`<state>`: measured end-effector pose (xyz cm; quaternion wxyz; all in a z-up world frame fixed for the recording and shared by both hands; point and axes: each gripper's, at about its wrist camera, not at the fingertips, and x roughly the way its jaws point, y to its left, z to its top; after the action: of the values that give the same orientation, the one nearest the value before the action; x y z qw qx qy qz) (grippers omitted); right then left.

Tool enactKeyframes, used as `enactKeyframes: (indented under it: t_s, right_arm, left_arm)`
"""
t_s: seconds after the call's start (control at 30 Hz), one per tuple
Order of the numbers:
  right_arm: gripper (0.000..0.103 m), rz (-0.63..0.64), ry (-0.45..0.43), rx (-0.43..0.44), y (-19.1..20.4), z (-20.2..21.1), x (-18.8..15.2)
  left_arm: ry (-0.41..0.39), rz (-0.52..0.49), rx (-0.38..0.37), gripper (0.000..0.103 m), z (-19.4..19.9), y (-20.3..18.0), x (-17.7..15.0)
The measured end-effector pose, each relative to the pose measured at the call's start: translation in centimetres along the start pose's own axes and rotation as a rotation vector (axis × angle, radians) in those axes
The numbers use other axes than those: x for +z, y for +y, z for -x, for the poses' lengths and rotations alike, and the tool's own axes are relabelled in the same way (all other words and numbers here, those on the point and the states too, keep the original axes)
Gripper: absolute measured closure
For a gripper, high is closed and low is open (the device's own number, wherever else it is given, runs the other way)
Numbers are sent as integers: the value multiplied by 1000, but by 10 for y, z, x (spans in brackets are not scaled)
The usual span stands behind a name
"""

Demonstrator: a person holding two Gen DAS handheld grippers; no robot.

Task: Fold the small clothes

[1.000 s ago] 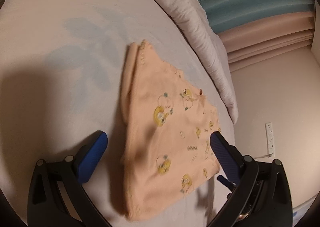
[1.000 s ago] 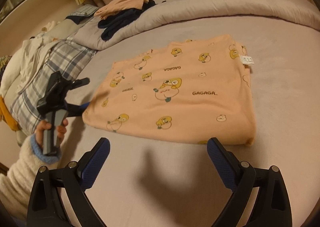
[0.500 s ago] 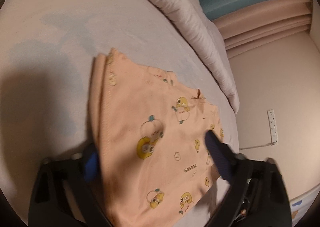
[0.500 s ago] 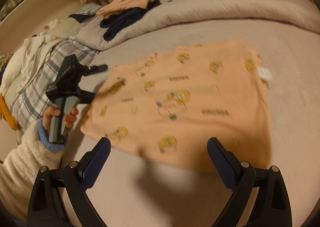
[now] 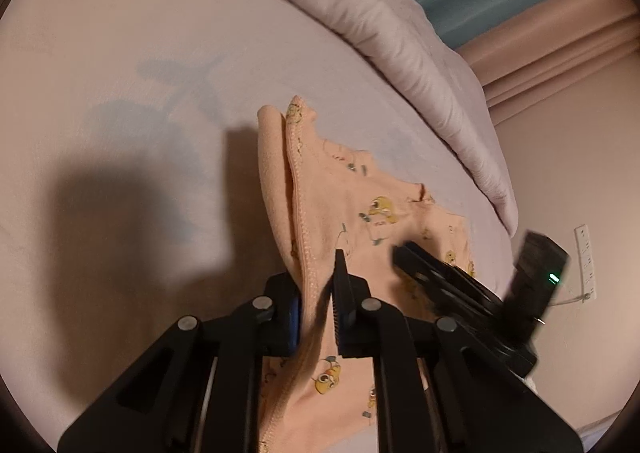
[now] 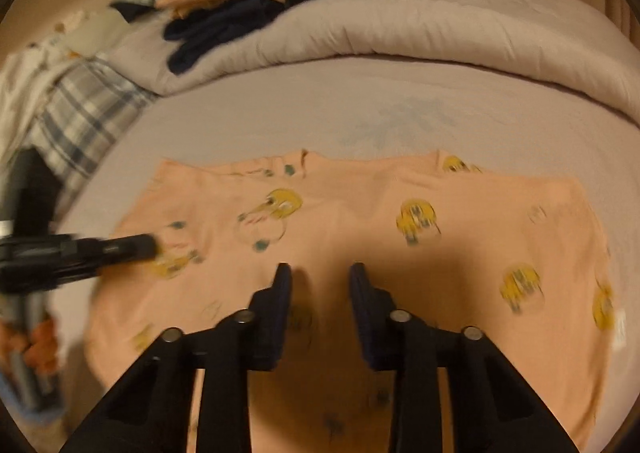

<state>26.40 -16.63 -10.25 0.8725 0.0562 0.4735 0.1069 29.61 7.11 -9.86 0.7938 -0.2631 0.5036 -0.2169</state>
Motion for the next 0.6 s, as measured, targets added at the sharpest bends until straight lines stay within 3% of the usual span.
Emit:
enactKeyframes:
  t_s: [0.23, 0.43, 0.6]
  right_arm:
    - [75, 29, 42, -36, 5, 6, 4]
    - [75, 71, 30, 32, 23, 47, -38]
    - [75, 124, 73, 0, 33, 34, -59]
  left_arm:
    - [4, -45, 49, 92, 2, -20, -3]
    - [-6, -69, 80, 92, 8, -29, -3]
    - [-10, -83, 112, 93, 7, -43, -4]
